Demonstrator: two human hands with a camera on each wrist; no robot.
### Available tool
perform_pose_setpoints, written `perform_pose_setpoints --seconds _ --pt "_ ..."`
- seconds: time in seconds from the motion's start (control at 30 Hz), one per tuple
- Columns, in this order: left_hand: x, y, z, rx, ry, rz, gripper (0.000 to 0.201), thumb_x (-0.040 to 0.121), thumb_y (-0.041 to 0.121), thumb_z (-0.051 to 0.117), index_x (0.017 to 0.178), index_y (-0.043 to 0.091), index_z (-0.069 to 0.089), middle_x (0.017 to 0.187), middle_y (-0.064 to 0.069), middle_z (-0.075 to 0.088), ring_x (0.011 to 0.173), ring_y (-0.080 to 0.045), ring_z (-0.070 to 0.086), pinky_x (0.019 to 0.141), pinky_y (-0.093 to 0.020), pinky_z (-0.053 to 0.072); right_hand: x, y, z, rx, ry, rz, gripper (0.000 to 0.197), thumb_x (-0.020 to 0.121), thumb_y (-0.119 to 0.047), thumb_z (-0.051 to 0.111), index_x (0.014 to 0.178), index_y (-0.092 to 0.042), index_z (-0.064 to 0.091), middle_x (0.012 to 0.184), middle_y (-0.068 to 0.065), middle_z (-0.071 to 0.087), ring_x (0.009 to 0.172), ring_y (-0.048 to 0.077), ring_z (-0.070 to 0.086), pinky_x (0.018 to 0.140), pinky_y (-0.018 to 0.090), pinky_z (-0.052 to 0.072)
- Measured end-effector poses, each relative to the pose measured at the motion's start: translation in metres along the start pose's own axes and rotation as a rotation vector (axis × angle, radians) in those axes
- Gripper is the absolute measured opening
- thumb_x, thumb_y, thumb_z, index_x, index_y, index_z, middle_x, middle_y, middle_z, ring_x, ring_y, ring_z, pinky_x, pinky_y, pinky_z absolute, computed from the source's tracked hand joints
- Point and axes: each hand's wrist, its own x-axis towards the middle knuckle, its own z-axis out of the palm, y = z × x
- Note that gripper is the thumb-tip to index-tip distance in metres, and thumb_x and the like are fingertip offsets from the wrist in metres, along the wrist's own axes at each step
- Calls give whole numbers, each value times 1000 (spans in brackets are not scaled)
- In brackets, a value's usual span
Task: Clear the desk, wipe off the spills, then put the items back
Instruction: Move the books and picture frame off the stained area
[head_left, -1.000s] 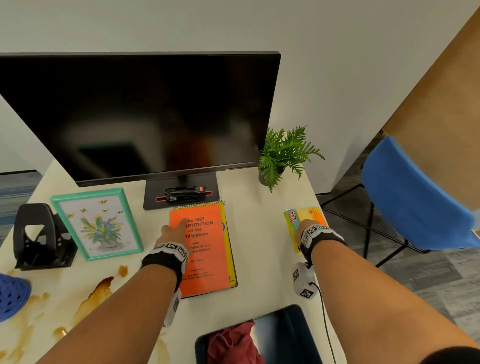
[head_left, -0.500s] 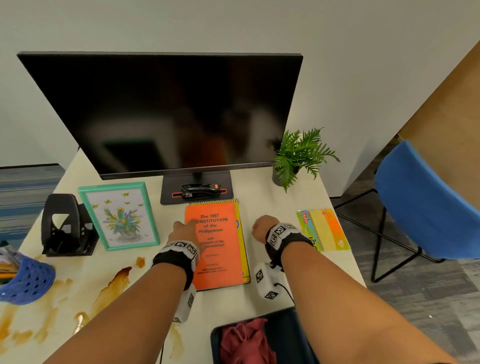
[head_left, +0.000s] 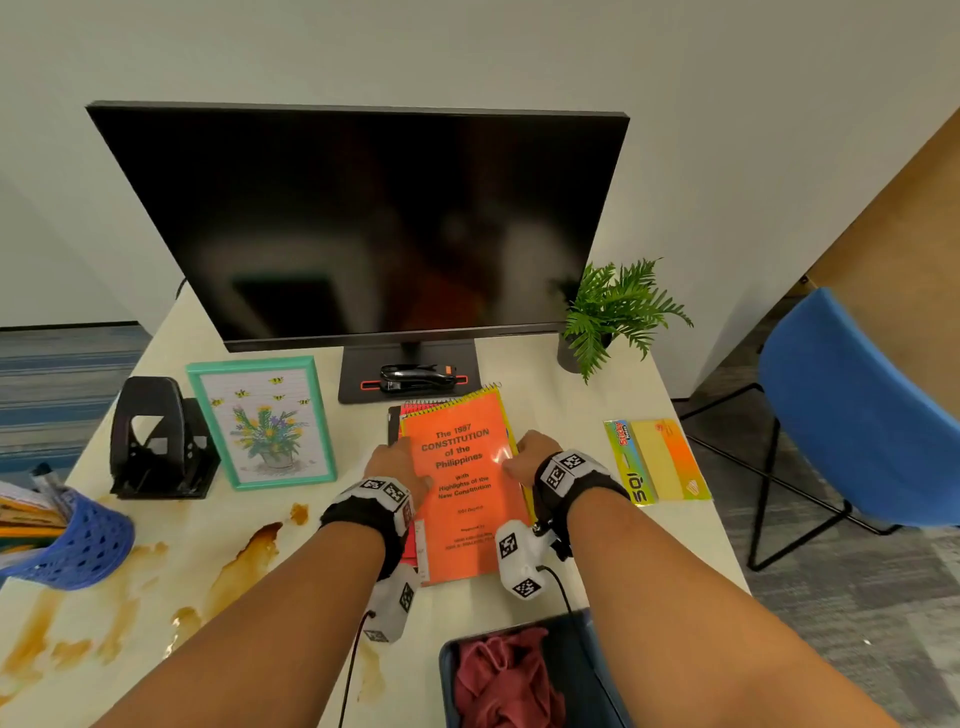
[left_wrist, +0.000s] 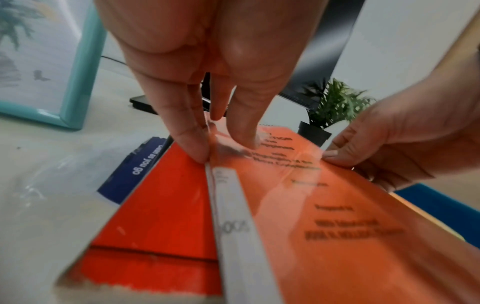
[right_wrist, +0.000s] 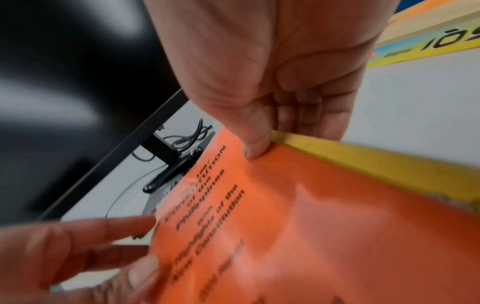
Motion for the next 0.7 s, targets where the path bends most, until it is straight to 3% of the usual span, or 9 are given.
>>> perform_pose_setpoints --seconds 0.07,0.17,0.23,0.3,0.4,0.47,0.53,0.6,0.7 --pt "3 0 -4 -94 12 -41 49 89 29 58 133 14 43 123 -12 58 109 -29 59 90 -35 49 -6 -7 -7 95 48 -52 10 88 -16 55 94 -13 47 75 -2 46 85 23 51 73 27 39" --pt "4 5 -17 -334 59 -73 56 89 25 57 138 14 33 123 -12 59 107 -32 60 91 -38 50 -11 -19 -16 215 144 -134 8 88 -13 53 89 -15 46 84 3 53 84 22 51 71 26 39" --pt "2 10 -29 -510 158 -59 58 89 18 60 139 12 31 128 -12 56 114 -34 57 98 -44 47 -14 -25 -23 304 206 -186 13 87 -13 52 81 -19 43 77 0 51 78 21 51 63 27 38" --pt "-1 16 -44 -632 290 -38 51 90 11 58 135 11 35 130 -14 55 118 -34 55 101 -46 45 -18 -31 -29 384 247 -265 12 90 -13 52 86 -20 43 74 -4 49 77 20 50 61 27 38" --pt "-12 29 -67 -814 426 23 47 93 8 52 135 19 34 128 -5 54 116 -26 55 101 -47 44 -27 -41 -37 510 272 -381 16 94 -12 48 104 -24 46 91 -2 59 85 18 56 77 30 43" --pt "-21 36 -79 -903 478 73 47 95 7 49 136 23 31 118 3 55 107 -18 54 97 -41 45 -32 -48 -41 582 283 -418 23 96 -12 45 114 -26 47 105 0 63 94 18 59 82 32 46" --pt "-30 40 -86 -920 522 123 49 95 7 50 136 21 29 112 4 56 101 -15 54 93 -36 46 -35 -52 -42 620 292 -440 28 95 -10 44 118 -26 46 109 1 64 99 19 60 87 36 48" --pt "-38 41 -84 -885 518 159 51 91 8 57 133 16 30 109 3 57 99 -16 57 91 -33 47 -36 -50 -39 611 263 -445 32 93 -7 45 118 -27 45 105 2 63 100 21 61 91 40 49" --pt "-44 34 -66 -781 403 99 41 90 5 59 123 10 35 108 -3 58 100 -20 58 86 -31 46 -36 -39 -24 522 194 -385 35 92 -7 46 122 -25 42 111 4 62 105 22 60 96 44 49"
